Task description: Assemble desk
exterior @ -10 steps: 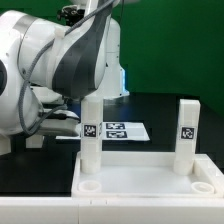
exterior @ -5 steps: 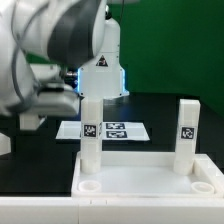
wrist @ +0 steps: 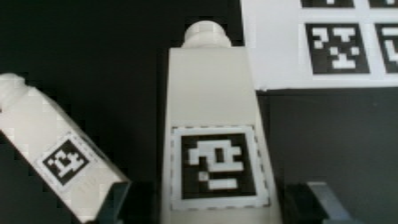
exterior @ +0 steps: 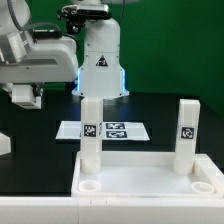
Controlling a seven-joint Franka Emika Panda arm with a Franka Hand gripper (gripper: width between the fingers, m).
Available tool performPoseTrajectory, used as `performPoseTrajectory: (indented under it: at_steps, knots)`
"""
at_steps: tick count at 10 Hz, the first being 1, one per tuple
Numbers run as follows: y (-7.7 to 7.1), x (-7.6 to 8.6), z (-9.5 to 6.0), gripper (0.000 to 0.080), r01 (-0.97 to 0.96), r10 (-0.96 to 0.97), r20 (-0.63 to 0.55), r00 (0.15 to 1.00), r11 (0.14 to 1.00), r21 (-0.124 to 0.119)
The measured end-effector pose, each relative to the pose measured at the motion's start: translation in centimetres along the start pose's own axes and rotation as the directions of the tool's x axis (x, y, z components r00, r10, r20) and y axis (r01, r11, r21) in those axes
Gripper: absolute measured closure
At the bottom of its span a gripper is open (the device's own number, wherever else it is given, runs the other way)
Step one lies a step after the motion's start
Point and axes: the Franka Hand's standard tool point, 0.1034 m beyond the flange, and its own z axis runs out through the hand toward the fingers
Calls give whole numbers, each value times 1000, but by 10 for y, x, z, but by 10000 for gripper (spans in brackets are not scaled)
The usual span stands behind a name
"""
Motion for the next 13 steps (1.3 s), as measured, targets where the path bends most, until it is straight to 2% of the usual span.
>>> performPoseTrajectory:
  at_steps: [1,2,3,4,5,7,8,9,11,12,13]
  knots:
    - [-7,14,-16,515,16,-15,-45,999,1000,6]
    - [-12,31,-48,515,37,-33,-135,990,999,25]
    - [-17,46,-75,515,43,-34,-243,969,999,31]
    - [-29,55,-97,515,55,-48,-328,943,998,10]
    - [-38,54,-99,515,60,-59,-397,916,998,-9]
    - [-26,55,-94,515,39,-47,-503,863,999,-27]
    - [-29,59,-101,515,22,-42,-552,833,999,-42]
    - [-51,72,-122,515,8,-53,-647,760,997,-73]
    - [-97,92,-152,515,-19,-47,-765,642,997,-78]
    - [-127,99,-164,515,-36,-5,-798,603,999,-33]
    - [-144,104,-165,515,-49,10,-838,546,999,-20]
